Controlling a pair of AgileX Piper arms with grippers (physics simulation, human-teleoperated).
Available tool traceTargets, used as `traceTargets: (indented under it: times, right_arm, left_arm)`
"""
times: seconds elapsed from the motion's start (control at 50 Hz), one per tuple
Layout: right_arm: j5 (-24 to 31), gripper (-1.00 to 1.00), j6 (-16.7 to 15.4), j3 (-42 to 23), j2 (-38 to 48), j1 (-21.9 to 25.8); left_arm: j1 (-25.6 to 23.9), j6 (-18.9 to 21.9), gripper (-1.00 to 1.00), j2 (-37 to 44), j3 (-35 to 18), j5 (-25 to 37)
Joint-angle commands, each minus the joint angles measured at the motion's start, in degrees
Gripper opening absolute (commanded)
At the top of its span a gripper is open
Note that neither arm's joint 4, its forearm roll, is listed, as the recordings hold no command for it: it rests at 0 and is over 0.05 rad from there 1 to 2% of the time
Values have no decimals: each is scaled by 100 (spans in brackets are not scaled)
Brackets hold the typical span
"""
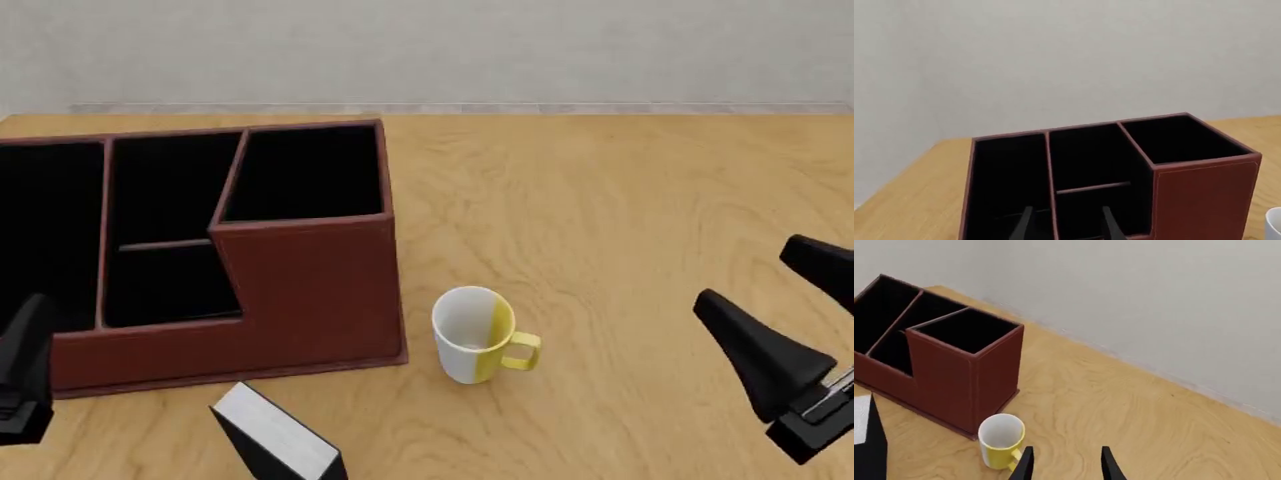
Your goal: Pick up the book and place it in the right compartment of the caddy.
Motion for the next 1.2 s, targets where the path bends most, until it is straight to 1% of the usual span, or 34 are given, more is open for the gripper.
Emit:
traceTargets:
  times: [0.02, 0.06, 0.08, 0.1, 0.12, 0.14, 0.18, 0.22, 0.26, 0.4, 0.56, 0.6, 0.64, 0.66, 0.7, 0.74, 0.76, 0.78, 0.8, 0.86, 1.0, 1.14, 1.16, 1.2]
  right_arm:
    - [-215, 100, -308, -496, 1178, 1158]
    - [-249, 100, -259, -599, 1384, 1311]
    - [-392, 100, -251, -873, 2017, 1722]
    - [-400, 100, -251, -876, 2028, 1723]
    - [-447, 100, -279, -935, 2218, 1828]
    - [-458, 100, -220, -974, 2282, 1884]
    - [-528, 100, -324, -1064, 2509, 2030]
    - [-568, 100, -304, -1160, 2727, 2183]
    - [-623, 100, -292, -1306, 3023, 2414]
    - [-670, 100, -214, -1589, 3595, 2792]
    - [-730, 100, -205, -1921, 4210, 3199]
    - [-755, 100, -99, -2040, 4423, 3359]
    - [-794, 100, -148, -2076, 4550, 3412]
    - [-810, 100, -58, -2156, 4693, 3539]
    - [-852, 100, -77, -2170, 4771, 3564]
    - [-900, 100, 63, -2291, 5022, 3774]
    - [-942, 100, -5, -2293, 5098, 3800]
    - [-972, 100, -3, -2305, 5158, 3836]
    - [-996, 100, 94, -2359, 5257, 3929]
    - [-1041, 100, 61, -2391, 5371, 3982]
    - [-1090, 100, 173, -2618, 5786, 4311]
    - [-1101, 100, 360, -2759, 6044, 4525]
    - [-1087, 100, 461, -2798, 6088, 4588]
    - [-1085, 100, 488, -2801, 6117, 4603]
  left_arm:
    - [78, 101, 100, 0, -33, -75]
    - [89, 74, 100, 0, -45, -69]
    - [131, 62, 100, 0, -43, -108]
    - [131, 62, 100, 0, -43, -108]
    - [134, 62, 100, 0, -39, -118]
    - [138, 55, 100, 0, -40, -117]
    - [150, 50, 100, 0, -54, -118]
    - [163, 40, 100, 0, -63, -121]
    - [186, 15, 100, 0, -64, -134]
    - [218, 7, 100, 0, -21, -189]
    - [200, 26, 100, 0, 5, -242]
    - [195, 24, 100, 0, -15, -237]
    - [189, 28, 100, 0, -32, -234]
    - [190, 28, 100, -1, -52, -225]
    - [191, 30, 100, -1, -64, -223]
    - [200, 39, 100, -1, -68, -231]
    - [210, 34, 100, -1, -73, -229]
    - [215, 38, 100, -1, -71, -231]
    - [216, 42, 100, -1, -68, -237]
    - [218, 44, 100, -1, -59, -252]
    - [218, 55, 100, 0, -12, -301]
    - [243, 64, 100, 0, -9, -314]
    - [243, 64, 100, 0, -15, -311]
    - [243, 67, 100, 0, -20, -314]
